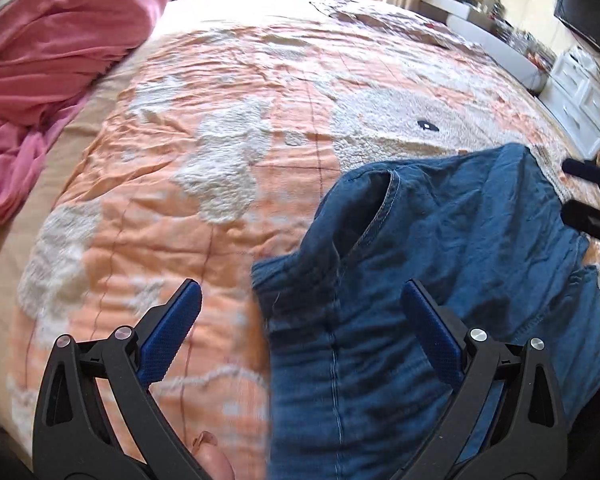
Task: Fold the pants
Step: 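Grasp the waistband with the left tool while the right tool grasps the pant leg edge, then lift and fold one pant leg over the other with both tools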
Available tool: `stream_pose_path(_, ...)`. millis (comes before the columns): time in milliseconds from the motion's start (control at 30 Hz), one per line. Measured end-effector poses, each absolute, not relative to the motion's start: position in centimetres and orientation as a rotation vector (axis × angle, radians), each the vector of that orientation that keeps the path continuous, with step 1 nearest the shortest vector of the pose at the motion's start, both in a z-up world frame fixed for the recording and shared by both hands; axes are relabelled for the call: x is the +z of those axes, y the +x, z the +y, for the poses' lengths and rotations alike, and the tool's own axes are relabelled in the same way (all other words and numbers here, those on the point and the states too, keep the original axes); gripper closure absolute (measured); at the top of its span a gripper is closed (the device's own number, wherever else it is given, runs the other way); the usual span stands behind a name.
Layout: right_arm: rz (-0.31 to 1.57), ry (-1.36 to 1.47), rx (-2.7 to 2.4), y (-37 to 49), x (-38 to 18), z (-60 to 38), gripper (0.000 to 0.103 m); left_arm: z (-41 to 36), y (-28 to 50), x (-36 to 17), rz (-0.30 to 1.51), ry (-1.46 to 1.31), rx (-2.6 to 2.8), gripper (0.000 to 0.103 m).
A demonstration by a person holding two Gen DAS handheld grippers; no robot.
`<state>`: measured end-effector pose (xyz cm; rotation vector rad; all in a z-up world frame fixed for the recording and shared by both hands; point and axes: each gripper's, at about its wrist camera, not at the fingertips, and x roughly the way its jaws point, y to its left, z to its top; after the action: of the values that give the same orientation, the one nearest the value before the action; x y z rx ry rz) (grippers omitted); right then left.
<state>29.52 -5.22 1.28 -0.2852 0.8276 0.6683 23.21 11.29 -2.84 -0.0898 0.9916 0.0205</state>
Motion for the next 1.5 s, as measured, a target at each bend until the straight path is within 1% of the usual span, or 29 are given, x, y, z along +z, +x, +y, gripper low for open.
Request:
stream_pose_path(33,0.833,-0.303,0.683,30.4,1.1,-4.5,0.004,11.1,24.0,-3.3,0.995,-0.069,0.01,0.023)
stream_pose_path(67,0.845,-0.323,0.709,31.2,0.8,-3.8,0.004,11.0,24.5,-3.7,1.0,-0.052,0.003,0.028)
stream_pose_path(133,0.865,-0.357,0.746,32.5,0.2,-2.6,0.004,11.1,25.5,-4.3,1.015,-0.029,-0.017,0.049)
stream_pose_path(200,0.885,-0.416,0.777,33.7,-0.7,-1.3,0.004,11.4,26.1,-4.6,1.011,-0.019,-0.04,0.056)
stream_pose_path(233,0.896,-0.456,0.786,34.3,-1.3,-0.6,0.004,11.5,26.3,-4.8,1.011,-0.011,-0.047,0.065)
stream_pose_path(267,0.89,-0.477,0.786,34.8,-1.7,-0.1,0.004,11.7,26.5,-4.9,1.008,-0.016,-0.055,0.068)
stream_pose_path(300,0.894,-0.493,0.797,35.2,-2.0,0.5,0.004,12.2,26.4,-5.0,1.0,-0.044,-0.075,0.076)
stream_pose_path(333,0.902,-0.505,0.815,35.5,-2.3,0.9,0.004,12.7,26.4,-4.9,0.997,-0.077,-0.106,0.088)
stream_pose_path(367,0.897,-0.516,0.831,35.9,-2.5,1.4,0.004,12.9,26.3,-4.7,0.986,-0.103,-0.124,0.088)
stream_pose_path(400,0.895,-0.528,0.854,36.1,-2.6,2.0,0.004,13.1,26.2,-4.5,0.974,-0.11,-0.126,0.093)
stream_pose_path(433,0.891,-0.542,0.877,36.2,-2.7,2.5,0.004,13.1,26.0,-4.1,0.958,-0.106,-0.14,0.094)
stream_pose_path(567,0.855,-0.627,0.978,36.4,-2.9,4.5,0.005,12.5,25.0,-3.1,0.915,-0.058,-0.148,0.095)
stream_pose_path(600,0.857,-0.648,1.001,36.4,-3.1,5.0,0.007,12.4,24.9,-2.9,0.908,-0.054,-0.149,0.095)
stream_pose_path(667,0.878,-0.714,1.049,36.4,-3.9,6.0,0.013,12.4,24.5,-2.4,0.883,-0.049,-0.156,0.095)
stream_pose_path(700,0.892,-0.753,1.055,36.3,-4.5,6.5,0.021,12.4,24.4,-2.2,0.877,-0.05,-0.159,0.095)
stream_pose_path(767,0.93,-0.784,1.078,36.2,-5.4,7.2,0.031,12.2,24.1,-1.9,0.864,-0.052,-0.184,0.095)
stream_pose_path(800,0.936,-0.777,1.096,36.0,-5.5,7.3,0.042,12.1,24.1,-1.9,0.861,-0.05,-0.187,0.095)
stream_pose_path(833,0.94,-0.763,1.111,35.8,-5.4,7.3,0.057,12.0,24.0,-2.0,0.859,-0.035,-0.186,0.095)
stream_pose_path(867,0.937,-0.75,1.123,35.4,-5.3,7.3,0.064,12.0,23.9,-2.1,0.859,-0.025,-0.179,0.095)
stream_pose_path(900,0.919,-0.747,1.128,34.9,-5.0,7.1,0.079,12.1,23.9,-2.2,0.861,-0.024,-0.175,0.095)
stream_pose_path(933,0.896,-0.755,1.119,34.4,-4.8,6.8,0.09,12.3,23.9,-2.3,0.862,-0.029,-0.176,0.095)
stream_pose_path(1000,0.862,-0.749,1.099,33.3,-4.0,6.0,0.094,12.6,23.8,-2.2,0.852,-0.029,-0.174,0.095)
stream_pose_path(1067,0.827,-0.722,1.082,32.2,-2.9,4.8,0.097,12.6,23.6,-1.9,0.832,-0.025,-0.177,0.093)
stream_pose_path(1167,0.769,-0.684,1.035,30.7,-1.2,3.4,0.097,12.4,23.3,-1.7,0.794,-0.018,-0.192,0.085)
stream_pose_path(1233,0.741,-0.656,1.012,29.6,-0.2,2.6,0.097,12.1,23.0,-1.5,0.782,-0.012,-0.202,0.083)
stream_pose_path(1267,0.726,-0.643,1.003,28.9,0.3,2.1,0.097,11.9,22.9,-1.4,0.781,-0.013,-0.208,0.085)
stream_pose_path(1333,0.699,-0.62,0.991,27.4,1.0,1.3,0.097,11.5,22.3,-1.1,0.783,-0.027,-0.233,0.097)
stream_pose_path(1433,0.668,-0.575,0.973,24.8,2.0,-0.3,0.097,11.0,20.7,-0.1,0.752,-0.014,-0.26,0.097)
stream_pose_path(1500,0.653,-0.542,0.958,23.2,2.4,-1.4,0.097,10.7,18.8,1.1,0.697,0.002,-0.279,0.097)
